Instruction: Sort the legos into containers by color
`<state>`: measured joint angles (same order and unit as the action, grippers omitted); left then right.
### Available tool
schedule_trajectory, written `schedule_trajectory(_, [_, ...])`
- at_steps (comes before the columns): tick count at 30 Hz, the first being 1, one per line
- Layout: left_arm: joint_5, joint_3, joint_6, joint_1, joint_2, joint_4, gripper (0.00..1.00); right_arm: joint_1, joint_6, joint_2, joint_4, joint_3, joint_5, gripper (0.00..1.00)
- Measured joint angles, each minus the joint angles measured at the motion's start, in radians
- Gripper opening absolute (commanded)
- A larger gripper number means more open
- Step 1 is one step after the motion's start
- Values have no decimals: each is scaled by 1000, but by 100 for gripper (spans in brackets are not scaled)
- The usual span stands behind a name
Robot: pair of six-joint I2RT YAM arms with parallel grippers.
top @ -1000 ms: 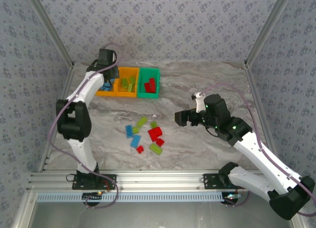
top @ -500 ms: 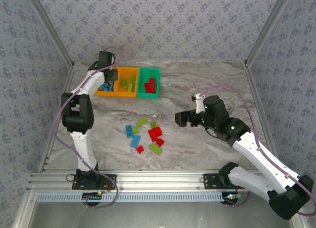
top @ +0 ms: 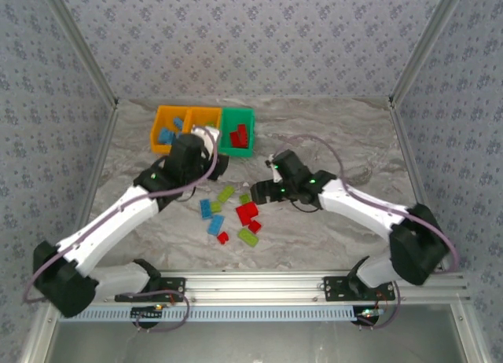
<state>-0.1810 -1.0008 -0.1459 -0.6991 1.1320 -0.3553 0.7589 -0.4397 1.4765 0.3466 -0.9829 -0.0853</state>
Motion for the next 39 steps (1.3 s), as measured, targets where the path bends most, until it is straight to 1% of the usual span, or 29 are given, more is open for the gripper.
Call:
schedule_trajectory(1, [-3, 15, 11, -27, -37, -26, 53, 15, -2, 35, 0, -17, 4, 86])
schedule_trajectory(3, [1, 32, 33, -86, -125, -103, 58, 46, -8, 111, 0, -57, 10, 81])
schedule_trajectory(4, [7, 32, 48, -107, -163, -137, 61, 58, -12, 144, -2, -72, 10, 78])
schedule_trajectory(6, [22, 29, 74, -135, -239, -202, 68, 78, -23, 209, -8, -97, 10, 66])
schedule_trajectory(11, [58, 18, 167, -148, -357, -354, 80, 86, -50, 305, -11, -108, 6, 52])
schedule_trajectory(14, [61, 50, 212, -148, -397, -379, 85, 84, -68, 319, -19, -109, 2, 43])
schedule_trajectory(15, [62, 66, 221, -148, -409, -383, 86, 84, -72, 319, -19, -109, 3, 38])
schedule_trajectory(16, [64, 78, 229, -148, -413, -384, 87, 84, -76, 318, -20, -109, 3, 36])
schedule_trajectory(21, [73, 104, 259, -148, -395, -385, 92, 81, -88, 277, -22, -81, 32, 31])
schedule_trajectory(23, [77, 111, 266, -145, -385, -381, 98, 77, -87, 226, -21, -60, 57, 30])
schedule_trajectory(25, [84, 120, 269, -134, -386, -375, 99, 72, -76, 164, -30, -55, 84, 29])
schedule_trajectory(28, [87, 124, 265, -92, -386, -369, 99, 61, -37, 71, -98, -58, 133, 30])
schedule_trajectory(30, [87, 125, 258, -58, -387, -358, 99, 47, 5, 52, -165, -82, 163, 30])
schedule_trajectory(32, [86, 125, 250, -33, -389, -351, 99, 29, 48, 75, -234, -121, 192, 30])
schedule_trajectory(34, [84, 125, 246, -19, -394, -349, 99, 4, 93, 135, -300, -186, 221, 30])
schedule_trajectory(39, [83, 130, 238, -8, -398, -348, 99, -65, 177, 393, -416, -434, 254, 30])
